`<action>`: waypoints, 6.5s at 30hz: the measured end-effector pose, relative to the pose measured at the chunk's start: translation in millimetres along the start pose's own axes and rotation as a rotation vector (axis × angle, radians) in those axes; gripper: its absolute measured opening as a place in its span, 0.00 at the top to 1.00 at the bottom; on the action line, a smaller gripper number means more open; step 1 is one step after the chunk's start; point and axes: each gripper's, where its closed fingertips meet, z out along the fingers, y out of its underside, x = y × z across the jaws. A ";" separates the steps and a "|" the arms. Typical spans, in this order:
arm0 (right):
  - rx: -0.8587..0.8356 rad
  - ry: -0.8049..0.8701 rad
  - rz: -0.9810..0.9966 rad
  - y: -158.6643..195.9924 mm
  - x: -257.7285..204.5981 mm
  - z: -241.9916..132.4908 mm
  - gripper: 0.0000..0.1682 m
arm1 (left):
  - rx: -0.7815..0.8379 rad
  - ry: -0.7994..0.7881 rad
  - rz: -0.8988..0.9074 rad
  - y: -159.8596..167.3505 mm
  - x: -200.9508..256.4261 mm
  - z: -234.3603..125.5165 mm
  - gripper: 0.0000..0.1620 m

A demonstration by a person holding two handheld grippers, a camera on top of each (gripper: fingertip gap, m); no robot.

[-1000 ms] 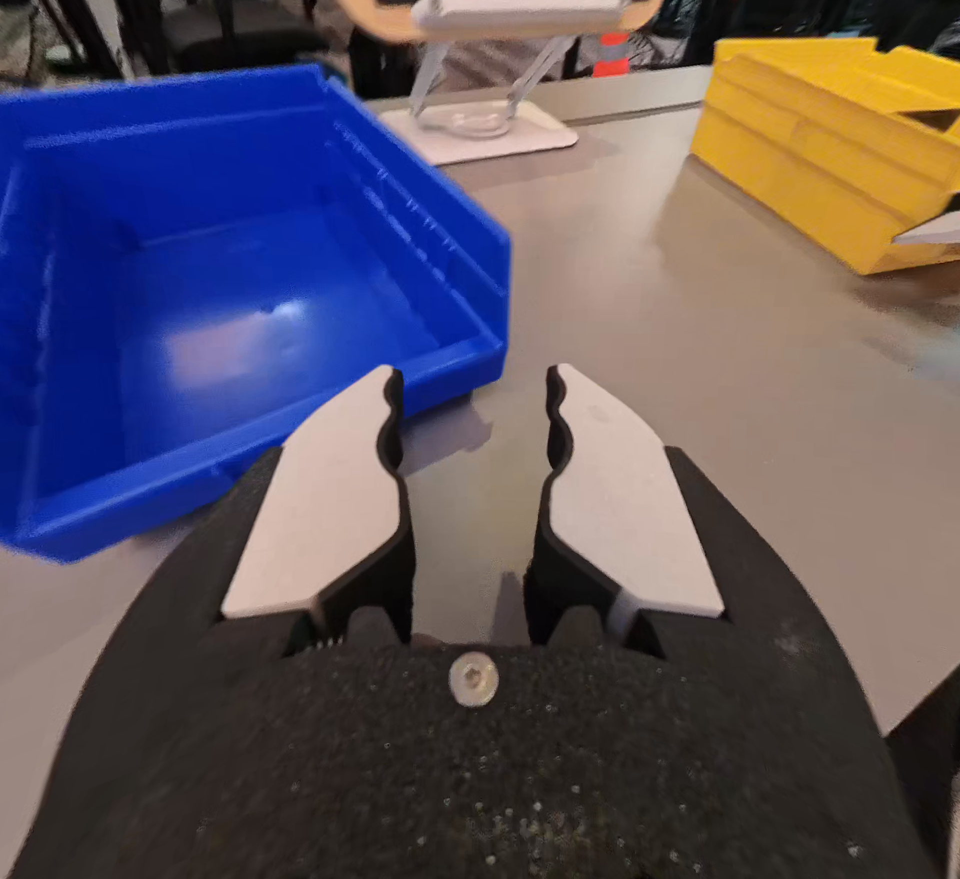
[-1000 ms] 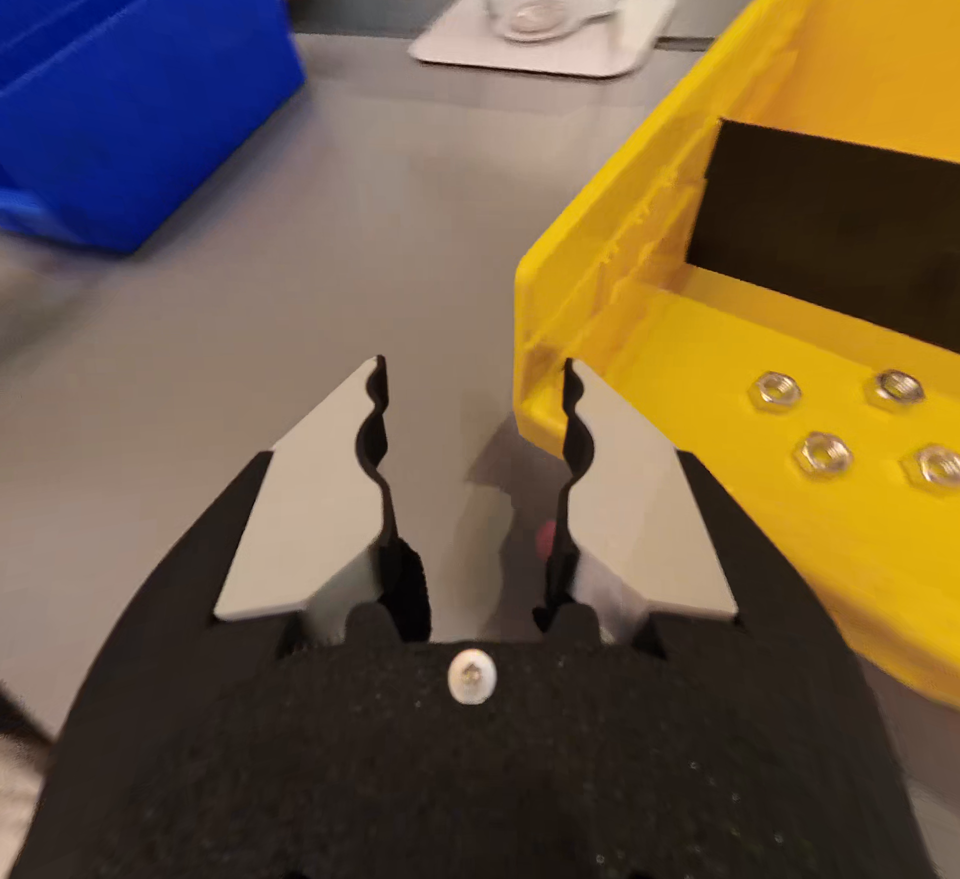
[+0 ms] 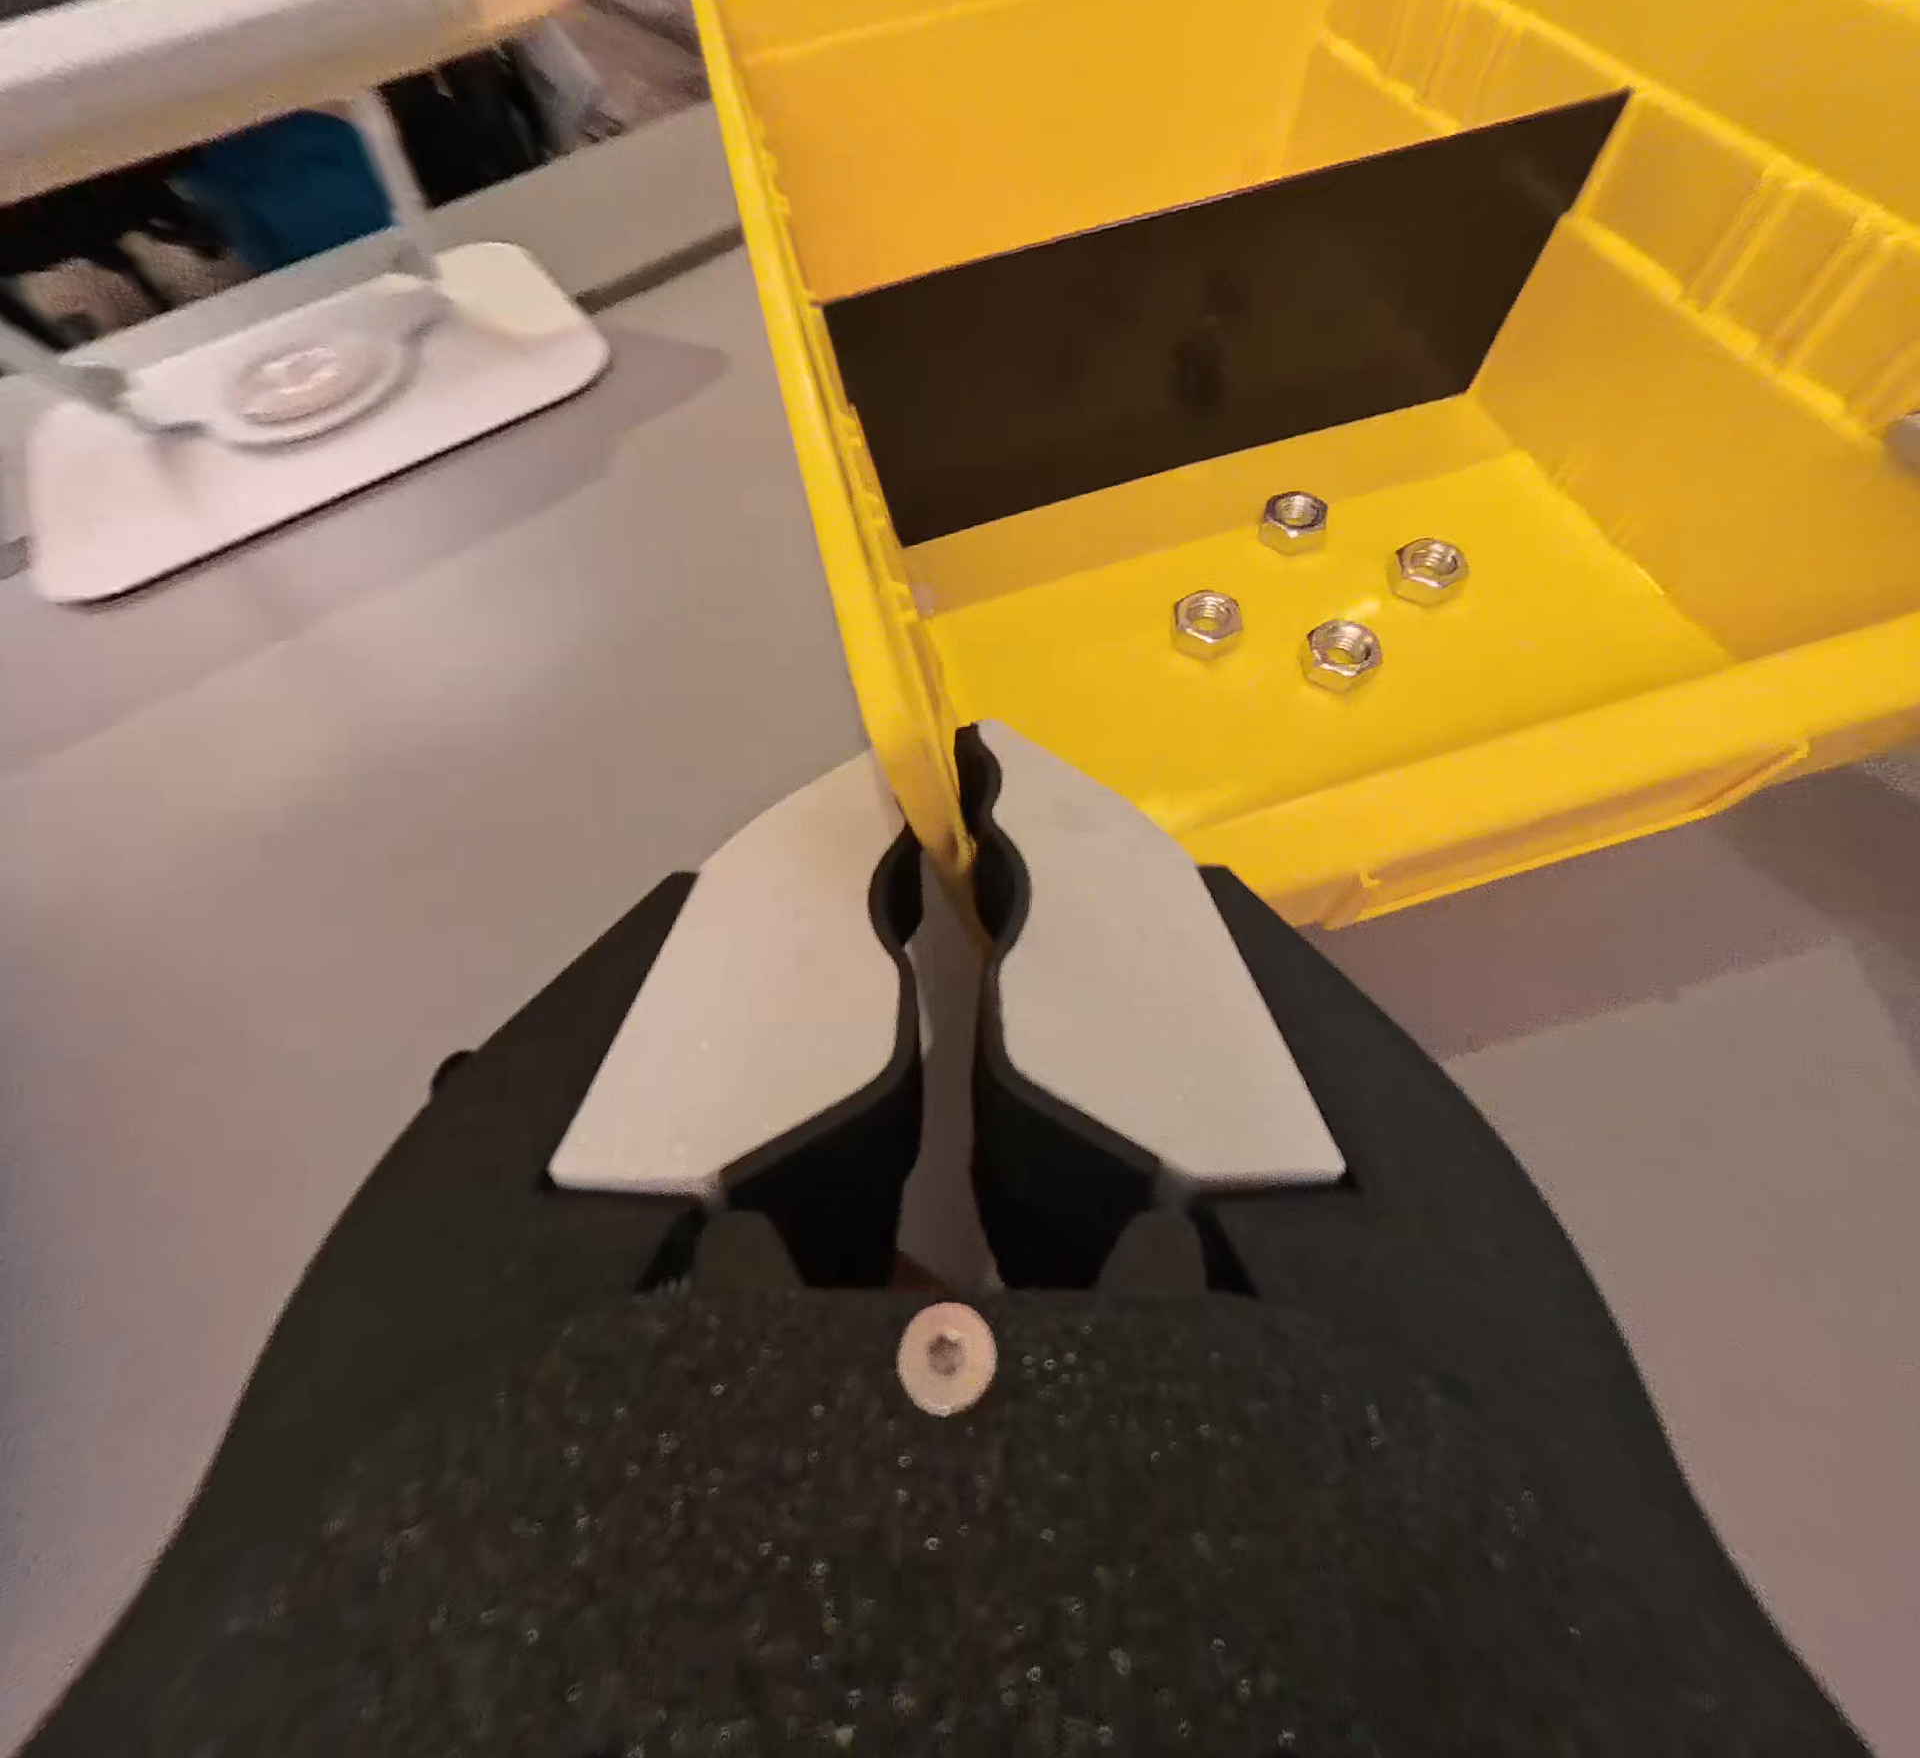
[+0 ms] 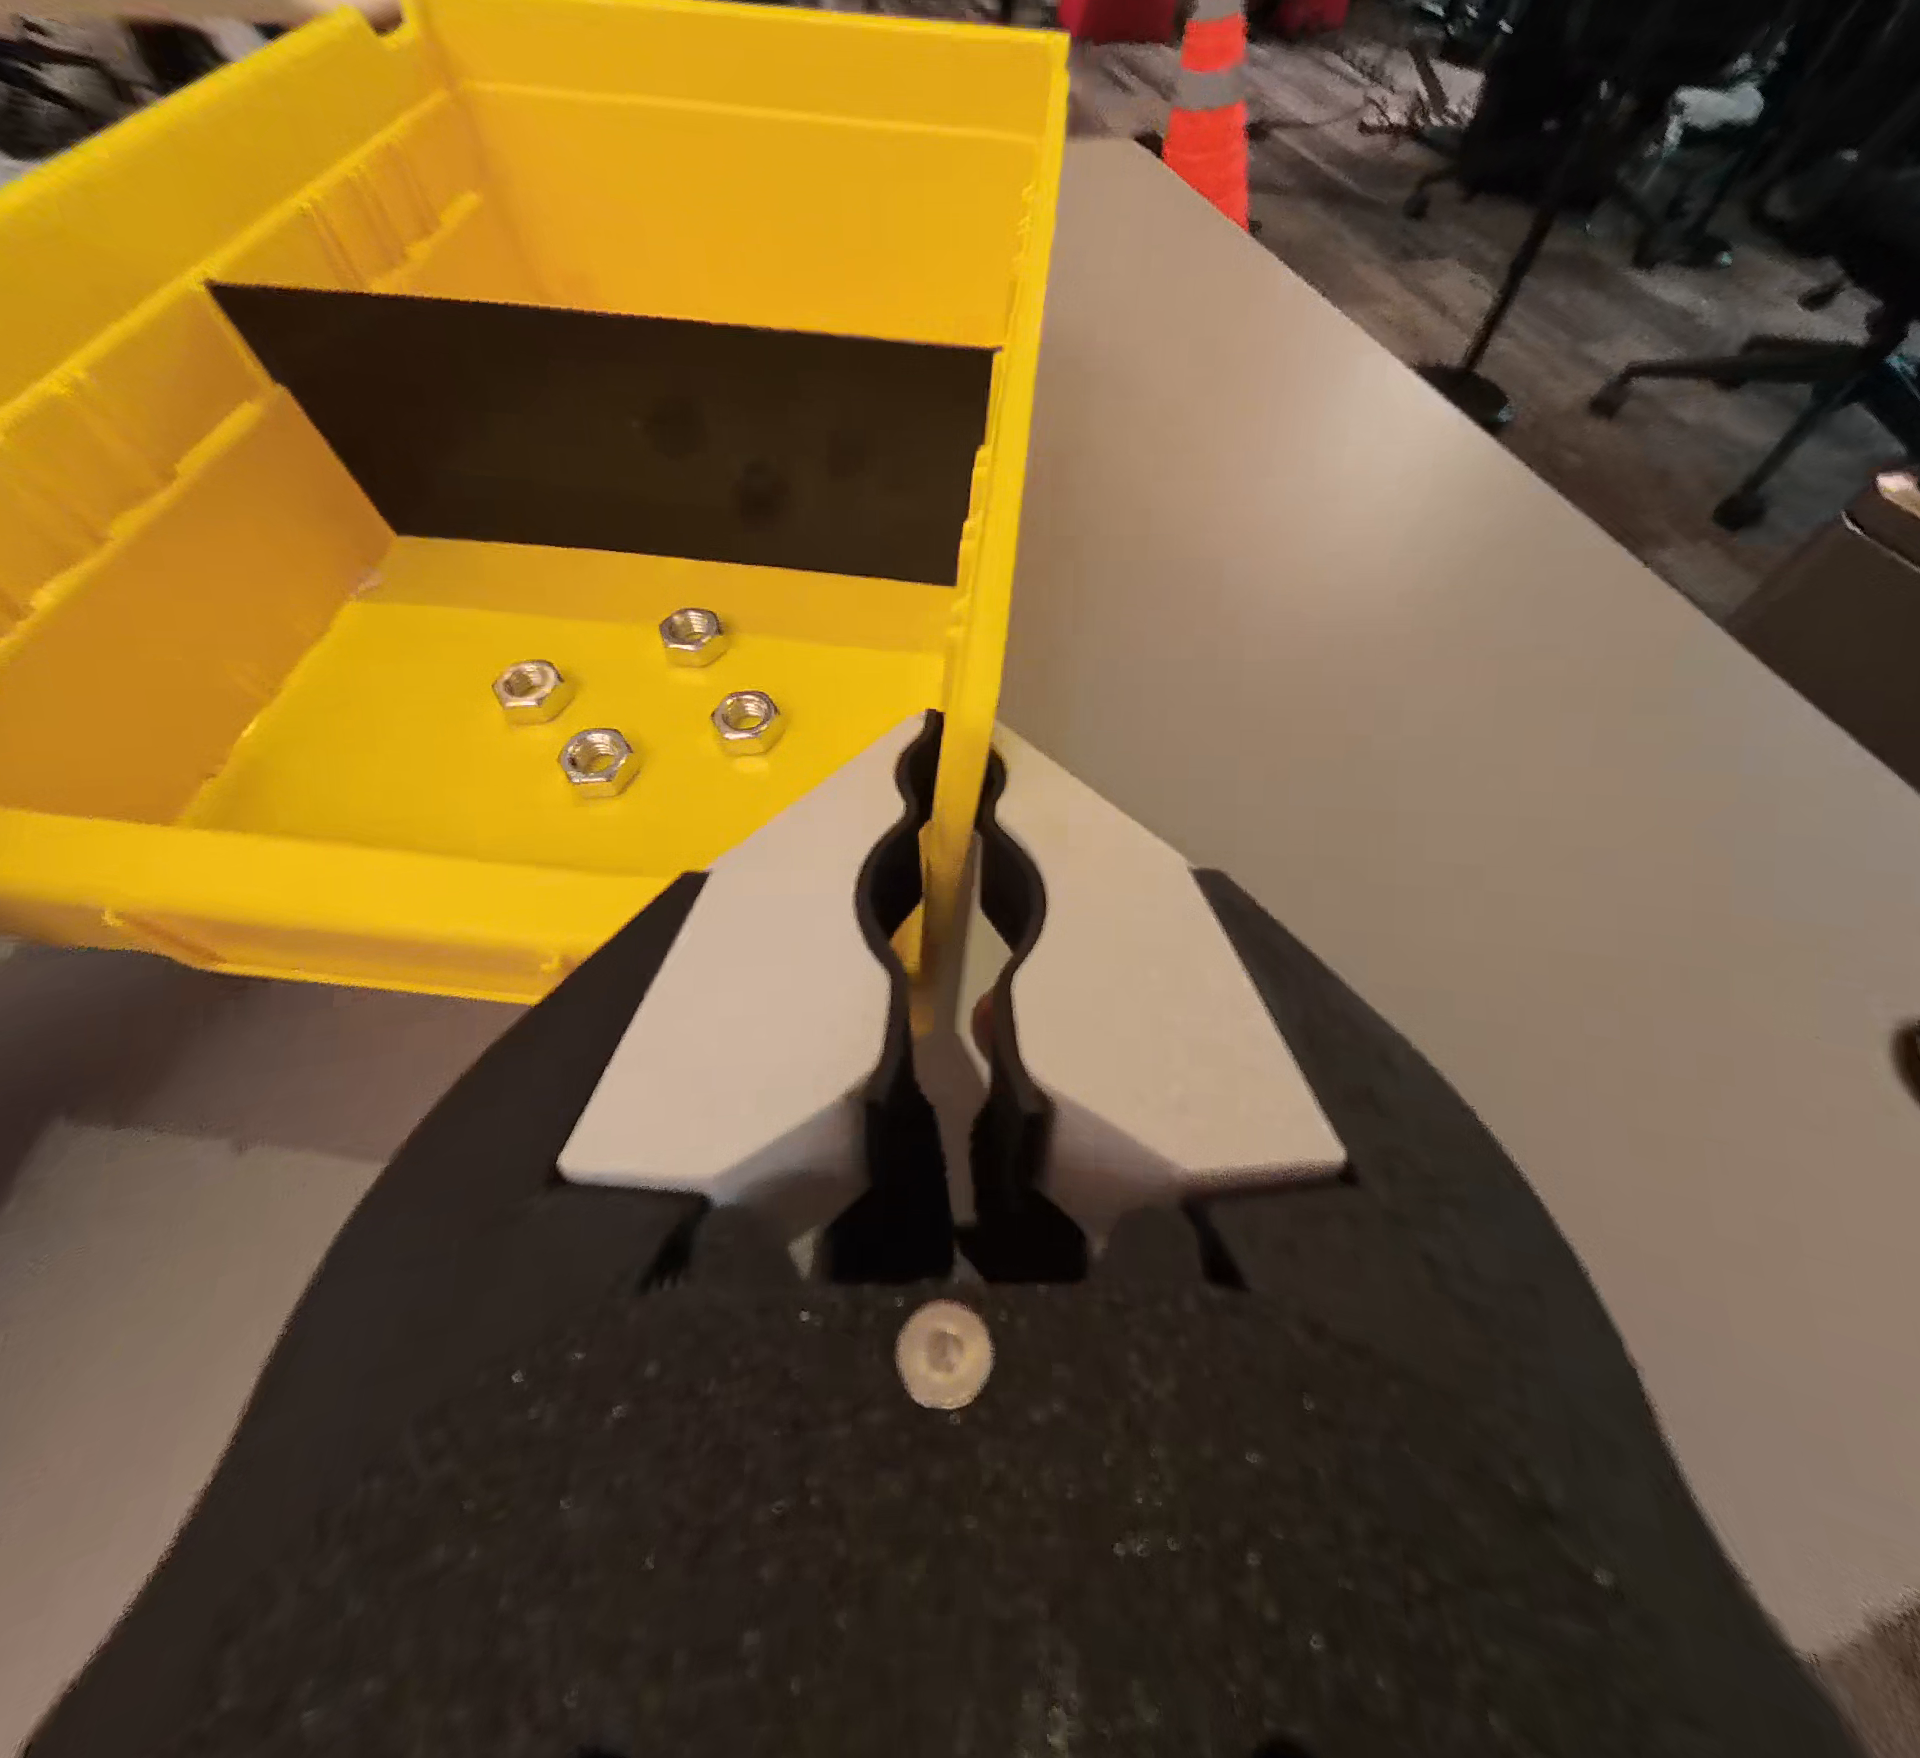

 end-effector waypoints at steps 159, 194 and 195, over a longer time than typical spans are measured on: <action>-0.017 -0.307 -0.169 0.2 -211.0 -19.5 0.99 | -0.049 -0.276 -0.251 57.4 -175.0 -115.9 0.97; -0.344 -1.163 -0.230 31.5 -315.8 -107.9 0.66 | 0.334 -0.572 -0.616 114.8 -411.0 -298.3 0.84; -0.308 -1.140 -0.190 29.4 -294.2 -99.3 0.66 | 0.341 -0.589 -0.594 110.7 -407.8 -299.4 0.84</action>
